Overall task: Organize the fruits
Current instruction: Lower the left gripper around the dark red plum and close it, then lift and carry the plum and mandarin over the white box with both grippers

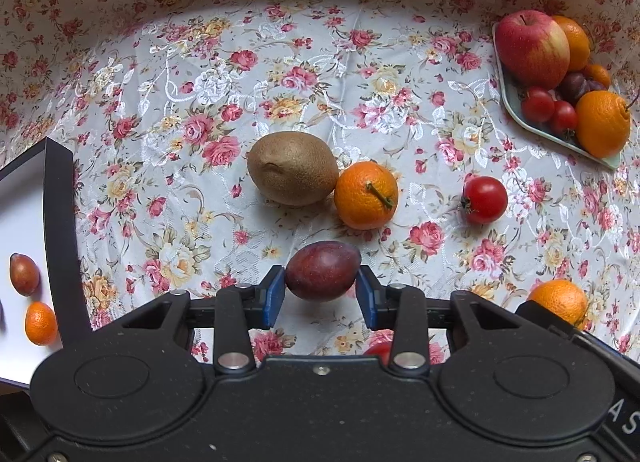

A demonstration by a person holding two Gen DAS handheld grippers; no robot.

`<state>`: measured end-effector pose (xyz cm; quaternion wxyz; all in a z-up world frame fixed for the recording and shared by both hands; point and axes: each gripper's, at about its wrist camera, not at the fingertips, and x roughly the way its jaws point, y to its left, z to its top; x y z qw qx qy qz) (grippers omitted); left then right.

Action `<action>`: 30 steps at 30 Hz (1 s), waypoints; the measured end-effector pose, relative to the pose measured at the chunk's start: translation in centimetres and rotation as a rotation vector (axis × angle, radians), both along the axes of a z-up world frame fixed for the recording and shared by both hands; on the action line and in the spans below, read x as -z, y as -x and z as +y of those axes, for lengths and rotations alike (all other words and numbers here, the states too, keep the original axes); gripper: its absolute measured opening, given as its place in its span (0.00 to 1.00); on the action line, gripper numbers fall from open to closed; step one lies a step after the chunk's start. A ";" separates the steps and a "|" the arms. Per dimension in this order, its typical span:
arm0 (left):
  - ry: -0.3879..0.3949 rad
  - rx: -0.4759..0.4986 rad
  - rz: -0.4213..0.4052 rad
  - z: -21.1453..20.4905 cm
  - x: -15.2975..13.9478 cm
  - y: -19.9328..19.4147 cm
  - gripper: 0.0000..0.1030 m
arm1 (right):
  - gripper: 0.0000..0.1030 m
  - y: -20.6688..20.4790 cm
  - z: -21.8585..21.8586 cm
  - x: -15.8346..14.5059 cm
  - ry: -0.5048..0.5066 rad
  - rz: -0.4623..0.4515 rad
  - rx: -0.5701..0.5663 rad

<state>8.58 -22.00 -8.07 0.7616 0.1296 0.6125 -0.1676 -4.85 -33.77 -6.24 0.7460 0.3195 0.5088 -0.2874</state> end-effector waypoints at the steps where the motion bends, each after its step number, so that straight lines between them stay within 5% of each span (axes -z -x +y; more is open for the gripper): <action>1: 0.003 -0.007 -0.003 0.2 -0.2 -0.1 0.46 | 0.41 0.0 -0.1 0.0 -0.004 0.000 0.004; 30: 0.046 -0.163 -0.083 8.6 -4.1 -3.1 0.46 | 0.41 -4.6 5.4 0.4 -0.030 0.039 -0.118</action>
